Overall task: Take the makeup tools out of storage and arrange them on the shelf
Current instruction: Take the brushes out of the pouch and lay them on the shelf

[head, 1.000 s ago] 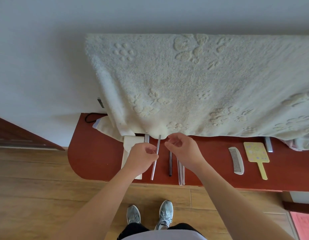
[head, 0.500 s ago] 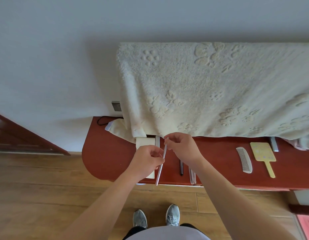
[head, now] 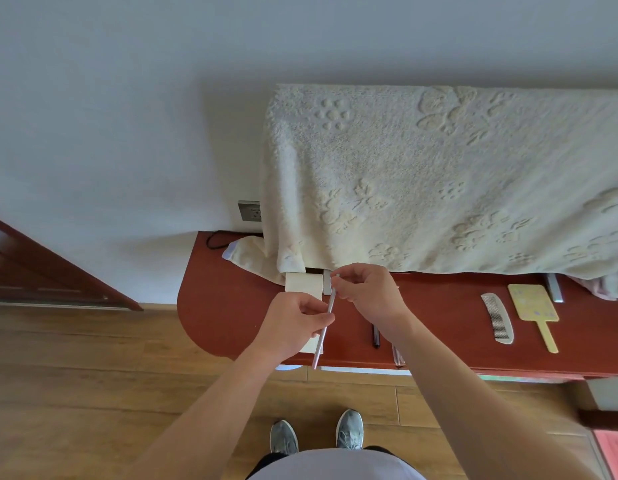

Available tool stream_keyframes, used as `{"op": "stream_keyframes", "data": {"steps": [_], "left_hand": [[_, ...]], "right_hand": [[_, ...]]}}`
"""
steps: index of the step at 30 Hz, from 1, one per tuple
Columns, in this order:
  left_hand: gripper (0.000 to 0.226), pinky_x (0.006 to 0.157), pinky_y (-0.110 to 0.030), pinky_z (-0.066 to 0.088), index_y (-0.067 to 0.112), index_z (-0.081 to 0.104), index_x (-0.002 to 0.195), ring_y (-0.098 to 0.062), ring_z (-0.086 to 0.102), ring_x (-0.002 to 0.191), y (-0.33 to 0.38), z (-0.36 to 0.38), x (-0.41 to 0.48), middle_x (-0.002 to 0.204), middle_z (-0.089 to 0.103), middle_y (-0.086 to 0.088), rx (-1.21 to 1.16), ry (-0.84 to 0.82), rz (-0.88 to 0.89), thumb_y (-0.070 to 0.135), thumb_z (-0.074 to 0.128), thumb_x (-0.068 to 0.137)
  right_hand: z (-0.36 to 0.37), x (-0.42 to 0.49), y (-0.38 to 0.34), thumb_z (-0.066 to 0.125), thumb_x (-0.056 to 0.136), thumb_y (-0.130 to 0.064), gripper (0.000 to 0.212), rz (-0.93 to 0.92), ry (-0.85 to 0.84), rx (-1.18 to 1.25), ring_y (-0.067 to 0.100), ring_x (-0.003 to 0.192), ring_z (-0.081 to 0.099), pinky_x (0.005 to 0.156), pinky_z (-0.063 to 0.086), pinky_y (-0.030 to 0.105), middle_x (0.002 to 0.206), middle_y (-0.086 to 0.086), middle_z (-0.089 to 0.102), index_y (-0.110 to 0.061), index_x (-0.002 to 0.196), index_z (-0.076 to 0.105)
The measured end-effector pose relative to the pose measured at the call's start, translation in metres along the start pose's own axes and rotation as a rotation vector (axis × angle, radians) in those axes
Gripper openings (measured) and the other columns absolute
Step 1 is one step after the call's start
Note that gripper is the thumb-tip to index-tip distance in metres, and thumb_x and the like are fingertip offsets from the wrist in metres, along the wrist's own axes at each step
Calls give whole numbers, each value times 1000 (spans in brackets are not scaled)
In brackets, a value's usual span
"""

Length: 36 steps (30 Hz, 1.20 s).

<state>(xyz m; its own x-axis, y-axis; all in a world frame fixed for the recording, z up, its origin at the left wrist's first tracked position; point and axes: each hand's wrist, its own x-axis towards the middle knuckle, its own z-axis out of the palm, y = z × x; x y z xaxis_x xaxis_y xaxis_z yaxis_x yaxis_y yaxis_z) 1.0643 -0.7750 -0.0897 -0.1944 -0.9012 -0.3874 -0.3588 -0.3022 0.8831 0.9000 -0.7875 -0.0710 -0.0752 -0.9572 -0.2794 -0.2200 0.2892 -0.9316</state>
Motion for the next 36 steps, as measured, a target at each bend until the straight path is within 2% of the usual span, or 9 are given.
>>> {"op": "stream_keyframes", "data": {"steps": [7,12,14,16,19,23,29,36], "left_hand": [[4,63,-24,55,7,75,85,-12,67,61,1,-6,-1,70,71,-4,-10,-2,-8,9,78,82],[4,65,-25,58,8,74,85,-13,68,63,10,-15,2,74,73,-7,19,-1,-7,9,77,83],[3,65,-24,57,9,75,83,-12,68,63,10,-17,1,73,72,-5,38,-11,-9,10,77,83],[2,65,-22,56,12,76,80,-9,68,63,5,-16,-5,69,72,1,135,-64,-3,12,76,82],[3,70,-28,61,9,75,84,-14,71,68,-12,-13,-19,75,74,-6,89,-77,-61,11,74,85],[5,73,-31,62,12,75,84,-18,72,71,-18,-17,-16,77,74,-5,-39,20,-101,9,72,87],[4,67,-25,59,12,75,84,-13,68,65,-6,-24,-1,74,74,-5,-66,64,-49,8,75,84],[5,69,-28,60,9,75,88,-15,69,65,-11,-26,8,76,74,-4,-72,71,-66,9,76,84]], "right_hand": [[5,0,-9,72,85,-15,6,12,29,-50,4,50,52,59,44,23,56,-6,62,-16,79,74],[9,6,-14,72,85,-15,8,23,46,-31,5,50,51,62,45,27,54,-5,61,-16,77,73],[12,7,-17,72,85,-17,8,36,60,-38,7,52,52,62,45,28,57,-3,62,-17,77,74],[7,13,-22,71,85,-16,8,69,151,52,11,57,53,64,46,31,63,0,66,-17,78,75],[-19,28,-35,69,85,-13,12,47,250,94,12,63,56,68,50,32,74,9,72,-15,74,75],[-27,30,-32,67,87,-15,14,9,198,22,12,66,58,70,52,31,80,12,73,-13,76,75],[3,20,-6,70,87,-17,6,75,131,52,12,66,61,74,55,33,81,14,73,-15,86,75],[6,23,9,76,83,-15,9,89,101,92,12,61,62,64,52,26,76,14,73,-11,89,71]]}}
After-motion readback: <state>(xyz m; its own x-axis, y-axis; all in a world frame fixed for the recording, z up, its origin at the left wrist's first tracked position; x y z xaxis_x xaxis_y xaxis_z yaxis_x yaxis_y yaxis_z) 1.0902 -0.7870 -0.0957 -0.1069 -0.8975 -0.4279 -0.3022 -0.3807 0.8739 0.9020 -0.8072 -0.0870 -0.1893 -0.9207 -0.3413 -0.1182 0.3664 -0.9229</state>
